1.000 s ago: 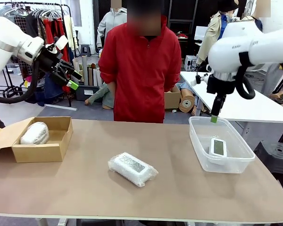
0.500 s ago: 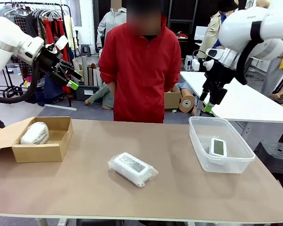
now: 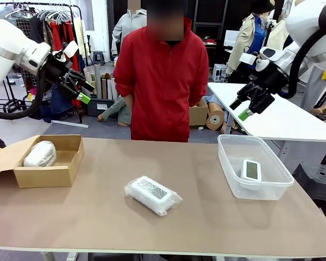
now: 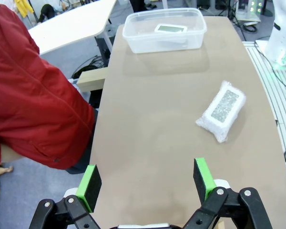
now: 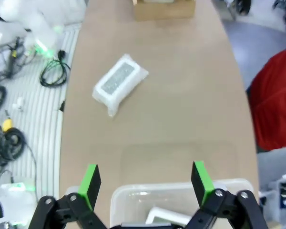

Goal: Separate and place wrapped and unwrapped clocks.
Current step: Pick up the Digital clock indicated by the person.

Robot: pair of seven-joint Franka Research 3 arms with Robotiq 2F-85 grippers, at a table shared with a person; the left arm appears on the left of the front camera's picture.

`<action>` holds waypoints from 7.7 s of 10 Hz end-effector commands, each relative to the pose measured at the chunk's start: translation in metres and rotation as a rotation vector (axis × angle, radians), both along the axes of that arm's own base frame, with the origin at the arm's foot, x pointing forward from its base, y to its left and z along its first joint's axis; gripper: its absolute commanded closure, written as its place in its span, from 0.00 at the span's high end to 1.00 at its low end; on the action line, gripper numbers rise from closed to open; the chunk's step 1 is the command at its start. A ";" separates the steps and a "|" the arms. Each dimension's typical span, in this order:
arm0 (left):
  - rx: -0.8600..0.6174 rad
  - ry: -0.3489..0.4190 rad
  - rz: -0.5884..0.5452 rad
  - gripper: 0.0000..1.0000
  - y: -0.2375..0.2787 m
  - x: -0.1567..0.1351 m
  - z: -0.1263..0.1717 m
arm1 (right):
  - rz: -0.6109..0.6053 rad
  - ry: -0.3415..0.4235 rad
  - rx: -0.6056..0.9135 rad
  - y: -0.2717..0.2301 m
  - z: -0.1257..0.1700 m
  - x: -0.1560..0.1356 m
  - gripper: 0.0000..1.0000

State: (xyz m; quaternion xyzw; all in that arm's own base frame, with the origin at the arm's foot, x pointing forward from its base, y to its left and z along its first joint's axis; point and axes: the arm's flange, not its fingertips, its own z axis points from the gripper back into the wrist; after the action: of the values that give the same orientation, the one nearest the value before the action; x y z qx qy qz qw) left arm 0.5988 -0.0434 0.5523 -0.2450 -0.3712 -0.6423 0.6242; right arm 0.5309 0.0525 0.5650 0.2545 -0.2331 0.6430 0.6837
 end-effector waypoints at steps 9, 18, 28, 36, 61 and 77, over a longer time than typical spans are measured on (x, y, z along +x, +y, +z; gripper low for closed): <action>0.000 0.002 0.000 1.00 0.001 -0.002 0.000 | -0.125 -0.028 0.210 -0.004 -0.002 0.030 1.00; 0.000 0.002 0.000 1.00 0.001 -0.002 0.000 | -0.125 -0.028 0.210 -0.004 -0.002 0.030 1.00; 0.000 0.002 0.000 1.00 0.001 -0.002 0.000 | -0.125 -0.028 0.210 -0.004 -0.002 0.030 1.00; 0.000 0.002 0.000 1.00 0.001 -0.002 0.000 | -0.125 -0.028 0.210 -0.004 -0.002 0.030 1.00; 0.000 0.002 0.000 1.00 0.001 -0.002 0.000 | -0.125 -0.028 0.210 -0.004 -0.002 0.030 1.00; 0.628 -0.181 -0.128 1.00 -0.201 -0.108 -0.064 | -0.125 -0.028 0.210 -0.004 -0.002 0.030 1.00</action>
State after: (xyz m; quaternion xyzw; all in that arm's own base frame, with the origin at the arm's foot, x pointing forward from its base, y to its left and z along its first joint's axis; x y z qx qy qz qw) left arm 0.4929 -0.2476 0.4835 -0.0029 -0.2037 -0.7805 0.5911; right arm 0.5641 0.0486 0.5620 0.3014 -0.3231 0.5735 0.6898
